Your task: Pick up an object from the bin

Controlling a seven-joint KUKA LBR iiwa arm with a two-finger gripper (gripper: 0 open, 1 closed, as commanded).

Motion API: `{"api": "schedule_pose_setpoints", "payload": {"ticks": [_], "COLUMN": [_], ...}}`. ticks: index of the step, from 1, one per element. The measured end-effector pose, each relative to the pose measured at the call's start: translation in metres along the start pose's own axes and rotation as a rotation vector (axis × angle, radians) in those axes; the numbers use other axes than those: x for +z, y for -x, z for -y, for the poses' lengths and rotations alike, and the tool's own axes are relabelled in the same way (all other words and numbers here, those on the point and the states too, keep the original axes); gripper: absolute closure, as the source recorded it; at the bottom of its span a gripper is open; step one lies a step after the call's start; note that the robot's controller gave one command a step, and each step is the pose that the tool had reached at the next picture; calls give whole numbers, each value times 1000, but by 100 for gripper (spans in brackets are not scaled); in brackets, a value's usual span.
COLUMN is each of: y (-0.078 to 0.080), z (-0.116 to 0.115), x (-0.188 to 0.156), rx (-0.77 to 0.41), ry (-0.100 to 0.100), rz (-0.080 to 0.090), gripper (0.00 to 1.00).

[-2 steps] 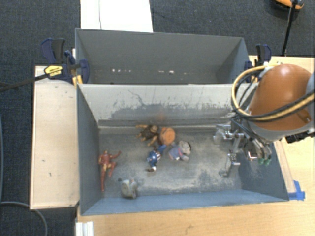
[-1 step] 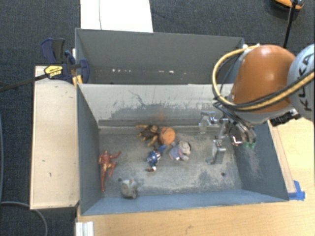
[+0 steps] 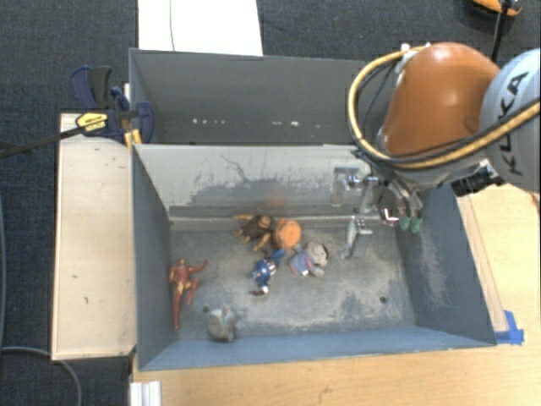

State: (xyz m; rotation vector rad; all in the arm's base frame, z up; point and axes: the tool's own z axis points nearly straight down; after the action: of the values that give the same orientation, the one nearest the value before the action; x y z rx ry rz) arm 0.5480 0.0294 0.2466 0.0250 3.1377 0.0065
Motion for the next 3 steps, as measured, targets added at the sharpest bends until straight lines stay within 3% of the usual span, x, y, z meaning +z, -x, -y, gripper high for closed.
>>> {"api": "schedule_pose_setpoints", "payload": {"ticks": [1,2,3], "y": [5,12,5], "z": [-37,-54,-60], "x": [21,83,112], "rx": [102,-53,-34], "ry": [-4,1,-3], "rz": [9,6,2], "gripper": [0,0,0]}}
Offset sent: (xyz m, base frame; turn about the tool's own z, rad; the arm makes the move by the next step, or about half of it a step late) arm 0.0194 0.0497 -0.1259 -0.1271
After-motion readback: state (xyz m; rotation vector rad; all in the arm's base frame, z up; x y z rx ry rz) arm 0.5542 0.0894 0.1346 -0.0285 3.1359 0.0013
